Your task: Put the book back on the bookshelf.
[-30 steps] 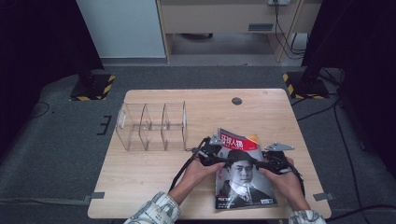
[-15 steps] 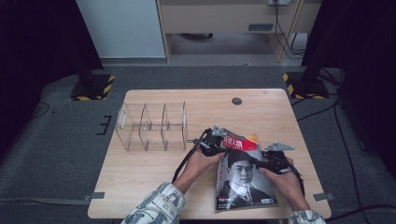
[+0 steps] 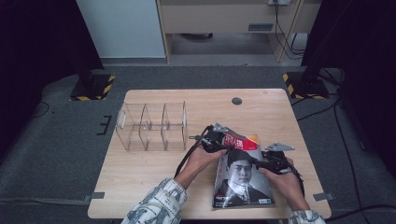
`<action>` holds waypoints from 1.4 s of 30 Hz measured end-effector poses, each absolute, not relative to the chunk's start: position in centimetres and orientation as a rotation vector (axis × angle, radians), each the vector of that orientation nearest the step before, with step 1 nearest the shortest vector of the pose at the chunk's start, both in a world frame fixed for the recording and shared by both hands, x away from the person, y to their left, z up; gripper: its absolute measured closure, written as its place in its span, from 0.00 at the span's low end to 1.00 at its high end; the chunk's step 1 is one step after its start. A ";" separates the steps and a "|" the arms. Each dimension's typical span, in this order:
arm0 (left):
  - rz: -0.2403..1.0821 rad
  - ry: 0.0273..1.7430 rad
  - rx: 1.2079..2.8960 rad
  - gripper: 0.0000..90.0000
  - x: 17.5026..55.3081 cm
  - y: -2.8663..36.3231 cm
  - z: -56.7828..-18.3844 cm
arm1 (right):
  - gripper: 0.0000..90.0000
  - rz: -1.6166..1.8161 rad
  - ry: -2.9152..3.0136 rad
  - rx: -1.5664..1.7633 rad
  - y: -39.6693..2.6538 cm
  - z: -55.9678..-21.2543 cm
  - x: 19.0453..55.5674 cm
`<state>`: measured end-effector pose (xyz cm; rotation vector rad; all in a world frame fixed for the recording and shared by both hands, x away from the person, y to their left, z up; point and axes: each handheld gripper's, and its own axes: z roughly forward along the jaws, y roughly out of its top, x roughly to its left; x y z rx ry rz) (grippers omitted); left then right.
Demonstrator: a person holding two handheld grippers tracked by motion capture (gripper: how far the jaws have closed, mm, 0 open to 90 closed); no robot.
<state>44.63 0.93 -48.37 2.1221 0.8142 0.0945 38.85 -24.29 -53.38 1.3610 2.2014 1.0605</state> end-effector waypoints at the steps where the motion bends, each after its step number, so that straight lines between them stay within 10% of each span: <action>1: 0.077 0.820 2.106 0.62 44.9 0.8 -48.4 | 0.48 1.061 2.201 1.359 -24.3 -53.4 38.8; 15: 0.067 0.833 2.107 0.42 45.5 0.0 -48.1 | 0.47 1.062 2.198 1.357 -24.3 -53.4 38.8; 30: 0.076 0.809 2.178 0.56 46.1 -1.4 -48.7 | 0.51 1.099 2.229 1.331 -24.1 -53.5 38.8; 42: 0.107 0.866 2.167 0.88 45.8 -0.9 -47.8 | 0.50 1.102 2.223 1.335 -24.1 -53.5 38.8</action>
